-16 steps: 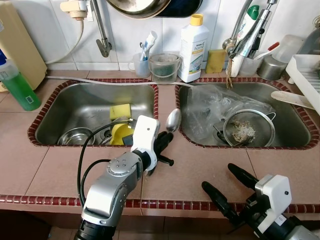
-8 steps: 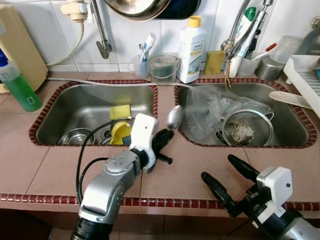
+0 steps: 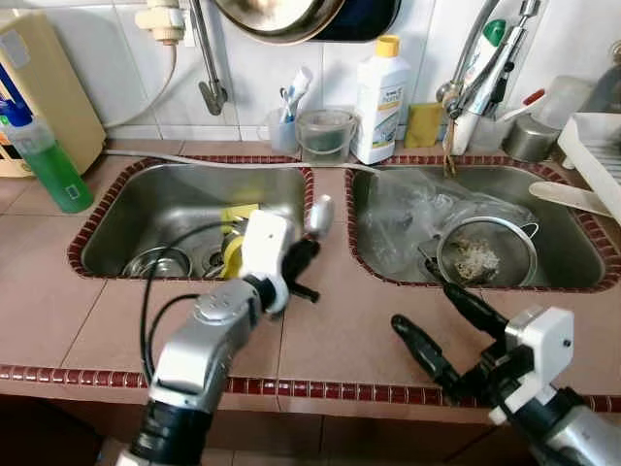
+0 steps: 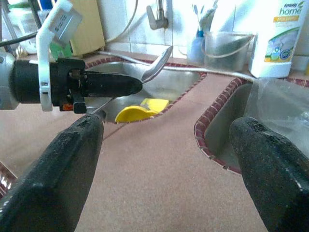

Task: Kitchen organization

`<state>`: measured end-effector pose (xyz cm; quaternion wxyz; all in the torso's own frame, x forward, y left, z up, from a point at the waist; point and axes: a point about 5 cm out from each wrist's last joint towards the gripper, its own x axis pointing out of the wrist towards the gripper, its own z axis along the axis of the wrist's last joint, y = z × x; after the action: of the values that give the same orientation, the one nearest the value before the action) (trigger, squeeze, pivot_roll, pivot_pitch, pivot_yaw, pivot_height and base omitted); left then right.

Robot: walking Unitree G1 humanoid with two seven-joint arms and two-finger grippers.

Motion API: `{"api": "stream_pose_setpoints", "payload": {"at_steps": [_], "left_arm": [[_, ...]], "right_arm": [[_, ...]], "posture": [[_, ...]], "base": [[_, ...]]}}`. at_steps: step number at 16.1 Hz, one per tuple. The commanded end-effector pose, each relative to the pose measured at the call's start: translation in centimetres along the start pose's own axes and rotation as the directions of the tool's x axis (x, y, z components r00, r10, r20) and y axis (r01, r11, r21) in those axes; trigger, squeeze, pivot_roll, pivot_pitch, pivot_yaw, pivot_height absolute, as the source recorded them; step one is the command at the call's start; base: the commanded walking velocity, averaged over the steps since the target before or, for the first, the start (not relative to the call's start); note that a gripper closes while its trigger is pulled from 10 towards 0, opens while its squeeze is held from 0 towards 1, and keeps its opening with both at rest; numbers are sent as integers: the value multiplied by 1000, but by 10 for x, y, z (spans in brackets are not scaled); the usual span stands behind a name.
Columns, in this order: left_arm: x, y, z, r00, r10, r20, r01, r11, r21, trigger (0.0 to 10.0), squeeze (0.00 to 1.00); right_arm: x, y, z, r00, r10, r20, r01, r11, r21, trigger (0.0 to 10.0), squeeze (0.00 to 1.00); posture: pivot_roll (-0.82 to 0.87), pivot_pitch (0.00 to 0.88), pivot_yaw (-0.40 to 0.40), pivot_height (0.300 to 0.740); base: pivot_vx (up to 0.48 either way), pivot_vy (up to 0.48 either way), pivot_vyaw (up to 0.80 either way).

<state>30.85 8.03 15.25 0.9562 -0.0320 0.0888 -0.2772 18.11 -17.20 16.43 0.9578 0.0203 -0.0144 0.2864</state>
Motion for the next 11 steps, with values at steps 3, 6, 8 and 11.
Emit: {"api": "stream_pose_setpoints", "payload": {"at_steps": [3, 6, 8, 11], "left_arm": [[7, 7, 8, 999, 28, 34, -29, 999, 43, 10000, 0], [12, 11, 11, 997, 53, 58, -57, 996, 69, 10000, 0], [17, 15, 14, 994, 72, 76, -80, 992, 100, 10000, 0], [22, 25, 19, 988, 109, 108, -121, 986, 112, 10000, 0]], "right_arm": [[7, -1, 10, 999, 5, 50, -5, 1000, 3, 10000, 0], [16, -4, 12, 998, 11, 69, -11, 1000, 3, 10000, 0], [22, -3, 14, 996, 30, 80, -31, 1000, 3, 10000, 0], [26, -1, 14, 995, 54, 79, -54, 999, 1, 10000, 0]], "posture": [[-199, 10, 42, 740], [-194, 3, 43, 740], [-188, 0, 46, 740], [-186, 0, 47, 740]], "base": [[0, 0, 0], [0, 0, 0], [0, 0, 0], [0, 0, 0]]}}
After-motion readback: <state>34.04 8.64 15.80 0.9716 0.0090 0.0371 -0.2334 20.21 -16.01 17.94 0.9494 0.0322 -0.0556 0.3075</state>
